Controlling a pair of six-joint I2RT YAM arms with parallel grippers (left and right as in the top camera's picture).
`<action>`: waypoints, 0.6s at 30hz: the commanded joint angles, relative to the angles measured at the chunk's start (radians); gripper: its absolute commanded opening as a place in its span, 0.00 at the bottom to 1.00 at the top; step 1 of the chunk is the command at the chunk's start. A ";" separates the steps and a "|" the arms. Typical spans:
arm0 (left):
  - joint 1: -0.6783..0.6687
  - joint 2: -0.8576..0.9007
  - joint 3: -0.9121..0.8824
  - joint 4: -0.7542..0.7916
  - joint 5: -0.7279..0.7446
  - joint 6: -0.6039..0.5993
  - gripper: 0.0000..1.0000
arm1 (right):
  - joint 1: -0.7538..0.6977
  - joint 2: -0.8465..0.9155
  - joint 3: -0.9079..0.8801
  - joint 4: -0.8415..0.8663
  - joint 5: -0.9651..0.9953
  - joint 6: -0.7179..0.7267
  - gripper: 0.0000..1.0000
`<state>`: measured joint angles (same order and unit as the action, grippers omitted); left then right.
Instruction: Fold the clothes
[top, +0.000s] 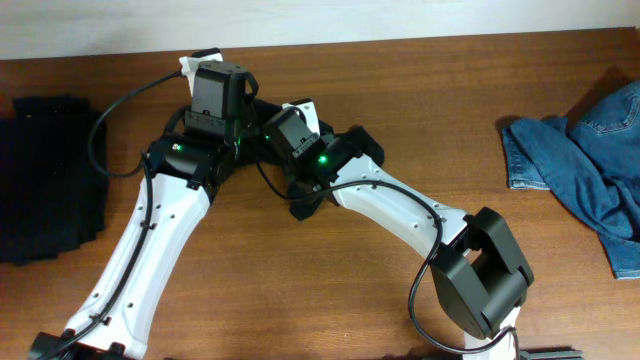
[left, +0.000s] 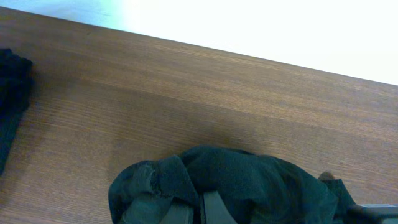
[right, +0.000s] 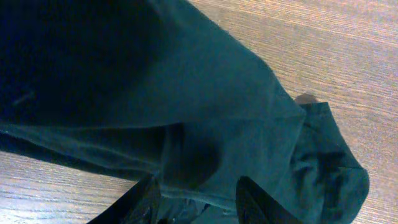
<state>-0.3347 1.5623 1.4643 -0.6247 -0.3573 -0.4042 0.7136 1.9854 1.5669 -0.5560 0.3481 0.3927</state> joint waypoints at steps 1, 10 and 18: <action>-0.002 -0.007 0.006 0.010 -0.006 0.010 0.02 | 0.040 0.015 -0.008 0.013 0.031 0.010 0.45; -0.002 -0.007 0.006 0.010 -0.006 0.010 0.02 | 0.085 0.021 -0.008 0.011 0.031 0.047 0.46; -0.002 -0.007 0.006 0.006 -0.006 0.010 0.02 | 0.106 0.021 -0.008 0.009 0.029 0.088 0.47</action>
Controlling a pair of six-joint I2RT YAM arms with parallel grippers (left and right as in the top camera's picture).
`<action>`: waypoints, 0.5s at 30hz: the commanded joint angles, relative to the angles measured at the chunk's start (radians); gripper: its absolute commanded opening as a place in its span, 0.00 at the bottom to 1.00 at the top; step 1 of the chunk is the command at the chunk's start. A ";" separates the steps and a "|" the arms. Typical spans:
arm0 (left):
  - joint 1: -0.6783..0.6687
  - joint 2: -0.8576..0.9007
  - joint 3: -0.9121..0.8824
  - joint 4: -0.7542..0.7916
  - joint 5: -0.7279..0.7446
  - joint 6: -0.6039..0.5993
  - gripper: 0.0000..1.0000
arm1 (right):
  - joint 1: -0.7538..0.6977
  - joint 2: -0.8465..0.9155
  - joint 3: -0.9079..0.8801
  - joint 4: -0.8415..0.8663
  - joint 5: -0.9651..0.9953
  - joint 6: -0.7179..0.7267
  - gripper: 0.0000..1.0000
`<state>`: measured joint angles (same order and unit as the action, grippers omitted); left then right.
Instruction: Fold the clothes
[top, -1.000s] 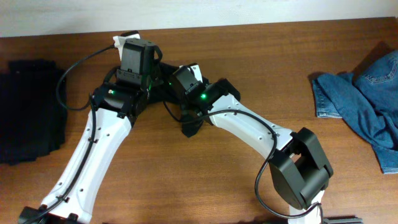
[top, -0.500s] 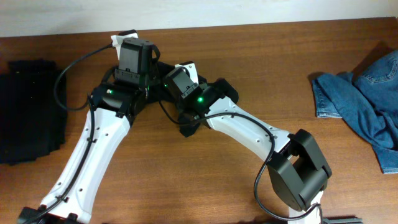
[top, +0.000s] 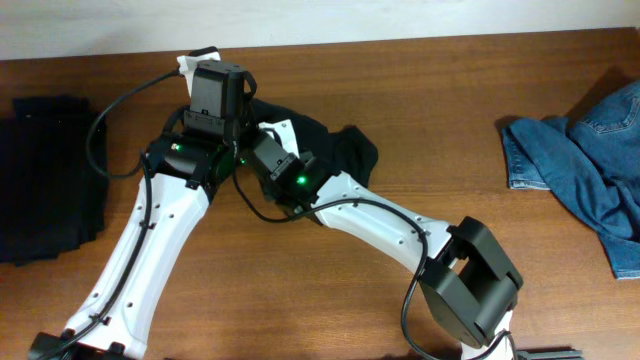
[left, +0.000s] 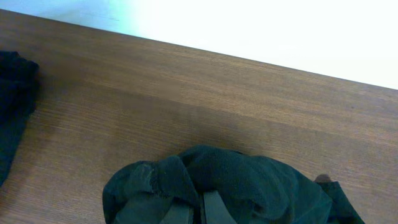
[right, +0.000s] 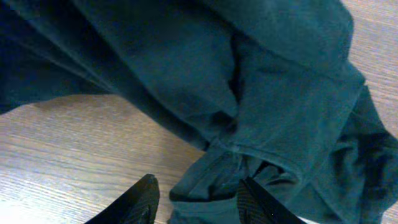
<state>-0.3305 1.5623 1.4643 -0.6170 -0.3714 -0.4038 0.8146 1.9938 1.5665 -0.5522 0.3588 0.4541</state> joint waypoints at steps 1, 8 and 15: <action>-0.006 -0.007 0.006 -0.002 0.008 0.010 0.02 | 0.005 0.013 -0.007 0.004 0.020 0.027 0.47; -0.006 -0.007 0.006 -0.005 0.008 0.010 0.02 | 0.002 0.029 -0.008 0.018 0.047 0.027 0.53; -0.007 -0.007 0.006 -0.009 0.009 0.010 0.01 | -0.003 0.073 -0.008 0.037 0.127 0.026 0.59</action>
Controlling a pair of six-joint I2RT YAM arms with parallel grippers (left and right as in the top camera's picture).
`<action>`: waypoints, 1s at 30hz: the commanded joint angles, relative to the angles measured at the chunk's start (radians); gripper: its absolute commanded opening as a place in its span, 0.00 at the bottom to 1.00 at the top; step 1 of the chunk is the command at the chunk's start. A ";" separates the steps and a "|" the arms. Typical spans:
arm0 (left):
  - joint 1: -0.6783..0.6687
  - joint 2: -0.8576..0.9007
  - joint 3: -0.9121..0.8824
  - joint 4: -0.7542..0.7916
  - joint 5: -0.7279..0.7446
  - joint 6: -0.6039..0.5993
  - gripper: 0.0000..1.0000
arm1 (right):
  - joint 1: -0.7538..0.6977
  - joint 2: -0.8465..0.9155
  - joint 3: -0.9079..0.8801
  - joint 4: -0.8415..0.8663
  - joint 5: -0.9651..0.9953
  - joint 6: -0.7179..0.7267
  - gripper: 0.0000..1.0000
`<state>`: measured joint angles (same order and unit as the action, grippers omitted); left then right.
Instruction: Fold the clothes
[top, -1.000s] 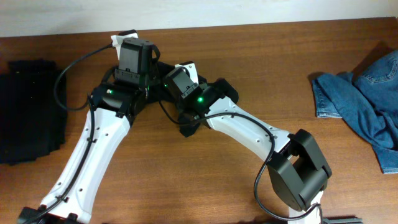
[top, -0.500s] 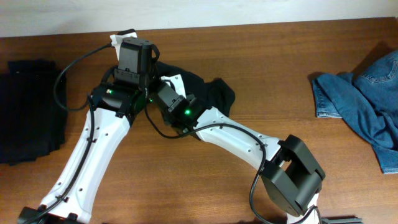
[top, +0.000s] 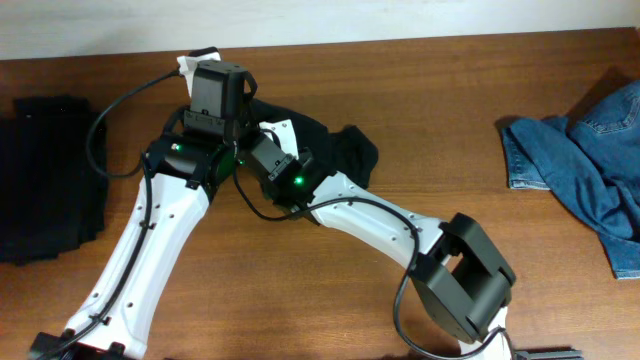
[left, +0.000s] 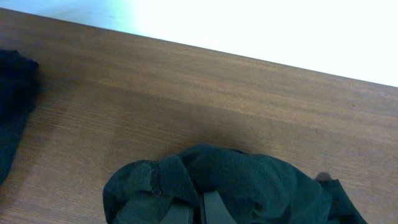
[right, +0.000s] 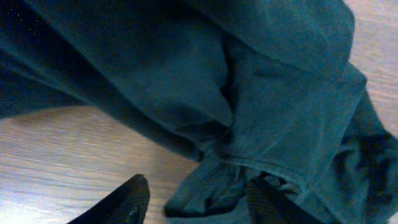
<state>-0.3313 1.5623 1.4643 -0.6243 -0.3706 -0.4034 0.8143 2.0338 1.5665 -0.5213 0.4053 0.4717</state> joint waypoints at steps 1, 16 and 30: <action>-0.006 -0.007 0.006 -0.003 0.008 0.010 0.01 | -0.004 0.034 -0.008 0.006 0.087 0.009 0.59; -0.006 -0.010 0.006 -0.006 0.008 0.010 0.02 | -0.056 0.035 -0.008 0.017 0.104 0.008 0.39; -0.006 -0.016 0.006 -0.006 0.008 0.010 0.02 | -0.056 0.035 -0.008 0.009 0.104 0.008 0.25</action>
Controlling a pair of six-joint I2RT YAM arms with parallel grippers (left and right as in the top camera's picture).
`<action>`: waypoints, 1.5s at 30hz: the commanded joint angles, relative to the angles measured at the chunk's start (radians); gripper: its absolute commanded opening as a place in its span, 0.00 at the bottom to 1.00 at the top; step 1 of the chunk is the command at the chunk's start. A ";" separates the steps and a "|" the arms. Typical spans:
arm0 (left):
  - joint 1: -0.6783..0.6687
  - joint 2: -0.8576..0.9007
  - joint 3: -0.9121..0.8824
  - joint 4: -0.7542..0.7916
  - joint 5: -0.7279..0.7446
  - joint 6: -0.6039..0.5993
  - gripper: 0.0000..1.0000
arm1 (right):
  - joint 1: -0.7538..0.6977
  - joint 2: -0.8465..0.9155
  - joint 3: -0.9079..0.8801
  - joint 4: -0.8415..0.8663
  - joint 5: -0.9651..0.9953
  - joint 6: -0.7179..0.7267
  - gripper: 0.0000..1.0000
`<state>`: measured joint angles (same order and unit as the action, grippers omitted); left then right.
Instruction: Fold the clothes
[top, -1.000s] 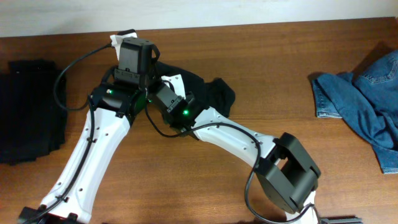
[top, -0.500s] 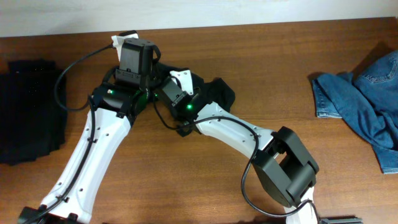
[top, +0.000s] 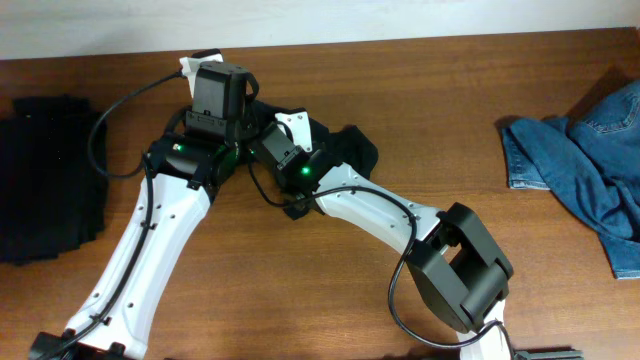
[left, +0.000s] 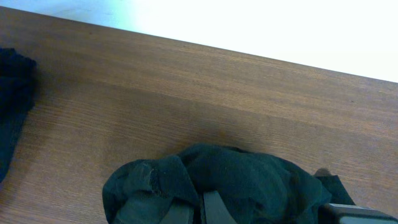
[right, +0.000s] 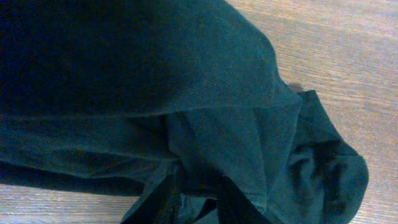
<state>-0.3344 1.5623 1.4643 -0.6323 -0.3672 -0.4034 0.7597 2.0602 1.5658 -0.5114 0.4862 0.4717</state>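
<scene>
A dark green garment (top: 350, 150) lies bunched on the wooden table (top: 450, 90) near the far edge. My left gripper (left: 200, 214) is shut on one bunched end of the green garment (left: 249, 180). My right gripper (right: 198, 208) is right next to it, its fingers pinched together on a fold of the green cloth (right: 155, 74). In the overhead view the right gripper (top: 287, 142) sits just right of the left wrist, and both sets of fingertips are hidden there.
A stack of black clothes (top: 45, 180) lies at the table's left end, also seen as a black edge (left: 12, 81) in the left wrist view. Blue jeans (top: 590, 160) lie crumpled at the right end. The table's far edge runs just behind the garment.
My right gripper was open over the garment's folds and is now shut on a fold, its wrist shifted slightly right. The left gripper keeps its hold and has not moved.
First my right gripper was open against the garment, right of the left gripper, which held the cloth throughout. It then stood further left, open over the bunched folds, and stayed so. Now it is shut on a fold beside the left gripper.
</scene>
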 joint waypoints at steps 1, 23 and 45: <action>-0.003 -0.016 0.006 0.002 0.004 0.010 0.02 | -0.002 0.008 -0.007 -0.001 0.023 0.008 0.26; -0.003 -0.016 0.006 -0.011 0.005 0.009 0.02 | -0.002 0.007 -0.007 0.012 -0.045 0.042 0.48; -0.003 -0.046 0.006 -0.012 0.007 0.009 0.01 | -0.010 -0.028 0.008 -0.028 0.023 0.000 0.04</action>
<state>-0.3344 1.5505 1.4643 -0.6441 -0.3637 -0.4038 0.7551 2.0602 1.5646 -0.5243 0.4568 0.4911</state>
